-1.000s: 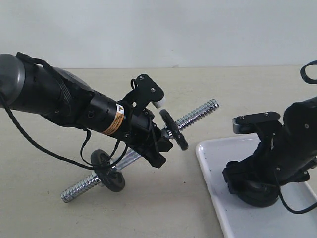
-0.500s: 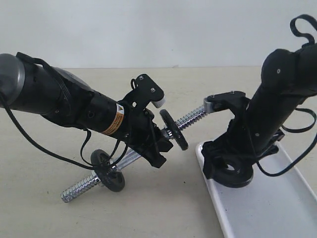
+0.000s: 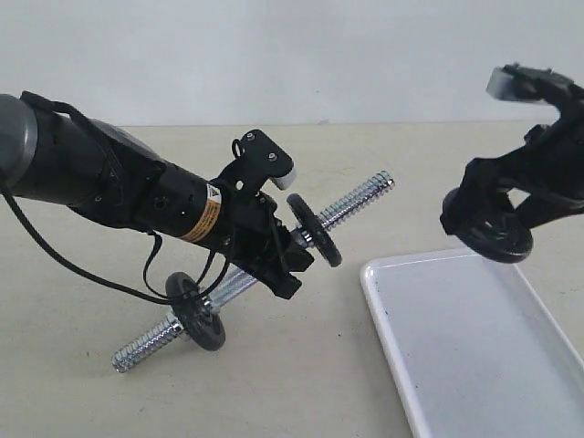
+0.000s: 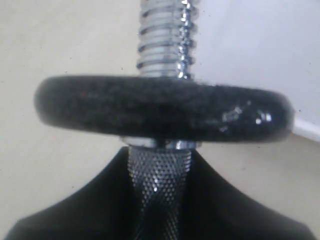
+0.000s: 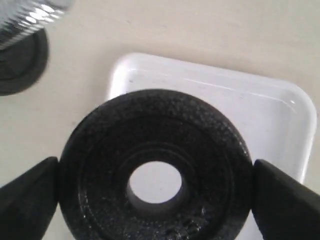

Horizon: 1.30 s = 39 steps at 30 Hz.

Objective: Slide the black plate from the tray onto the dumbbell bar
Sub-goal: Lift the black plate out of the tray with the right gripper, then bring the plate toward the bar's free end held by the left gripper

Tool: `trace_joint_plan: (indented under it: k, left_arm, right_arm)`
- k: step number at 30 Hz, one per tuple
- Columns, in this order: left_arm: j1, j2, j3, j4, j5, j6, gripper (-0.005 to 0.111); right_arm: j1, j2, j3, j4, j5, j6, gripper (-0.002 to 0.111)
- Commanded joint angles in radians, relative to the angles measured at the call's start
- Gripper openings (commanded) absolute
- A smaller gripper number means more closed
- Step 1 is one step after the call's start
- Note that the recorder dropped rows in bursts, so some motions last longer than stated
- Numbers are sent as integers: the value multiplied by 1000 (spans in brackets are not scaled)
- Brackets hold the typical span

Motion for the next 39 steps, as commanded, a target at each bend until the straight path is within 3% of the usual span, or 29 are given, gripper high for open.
trace_joint_plan:
  k: [1,6,16,28,39]
  left_arm:
    - [9,-67,-7,-29,-30,-5,4]
    - [9,-69,-7,-29,-50,67,4]
    - [5,-137,-7,-29,-139,313,4]
    - [5,-210,-7,-29,-137,353,4]
    - [5,-255,-9,-340,-195,599,4]
  right_arm:
    - [-101,-35,-13,348,173,-270,0]
    - [-141,-35,-13,453,272,-391,0]
    - [-210,-35,-13,503,272,-425,0]
    - [-207,-35,-13,457,272,-384,0]
    - [-195,-35,-13,458,272,-410,0]
